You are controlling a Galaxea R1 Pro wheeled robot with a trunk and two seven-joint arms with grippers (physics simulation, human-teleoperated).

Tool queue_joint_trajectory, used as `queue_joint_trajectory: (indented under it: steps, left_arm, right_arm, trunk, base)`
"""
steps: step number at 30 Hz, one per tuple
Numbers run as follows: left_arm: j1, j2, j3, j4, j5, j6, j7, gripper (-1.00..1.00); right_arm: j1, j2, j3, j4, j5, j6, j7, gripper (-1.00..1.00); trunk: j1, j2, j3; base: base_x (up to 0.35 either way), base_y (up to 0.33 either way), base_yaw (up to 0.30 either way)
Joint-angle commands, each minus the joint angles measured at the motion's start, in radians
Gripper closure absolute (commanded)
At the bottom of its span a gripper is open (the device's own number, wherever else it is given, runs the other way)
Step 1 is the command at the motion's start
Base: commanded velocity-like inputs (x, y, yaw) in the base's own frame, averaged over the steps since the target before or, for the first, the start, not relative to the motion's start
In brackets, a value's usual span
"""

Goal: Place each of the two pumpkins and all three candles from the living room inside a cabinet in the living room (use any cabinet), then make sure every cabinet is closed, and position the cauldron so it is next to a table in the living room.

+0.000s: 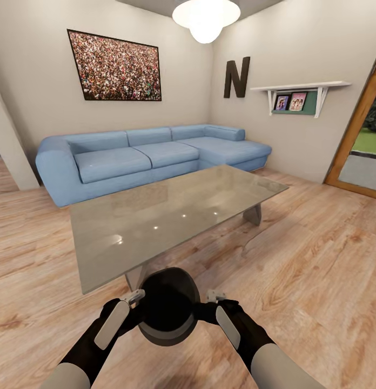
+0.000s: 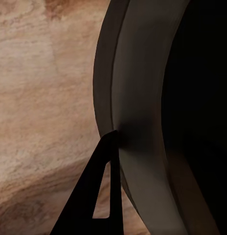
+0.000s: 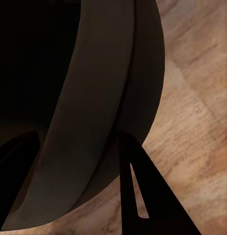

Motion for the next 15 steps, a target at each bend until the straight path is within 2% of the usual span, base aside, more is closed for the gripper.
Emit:
queue_joint_trajectory:
  steps: [1,13,15]
  left_arm:
    - [-0.001,0.001,0.007,-0.044,0.069,-0.011,-0.039,1.0]
    - [-0.001,0.001,0.007,-0.044,0.069,-0.011,-0.039,1.0]
    - [-0.001,0.001,0.007,-0.044,0.069,-0.011,-0.039,1.0]
  right_arm:
    - [0.0,-0.001,0.0,-0.002,-0.04,0.002,0.042,1.0]
    - [0.0,-0.001,0.0,-0.002,-0.04,0.002,0.042,1.0]
    - [0.0,-0.001,0.0,-0.002,-0.04,0.002,0.042,1.0]
  trunk:
    - [0.0,-0.001,-0.005]
    - [0.006,-0.004,-0.051]
    - [0.006,-0.004,-0.051]
  base:
    - [0.0,0.0,0.0]
    - [0.0,0.0,0.0]
    - [0.0,0.0,0.0]
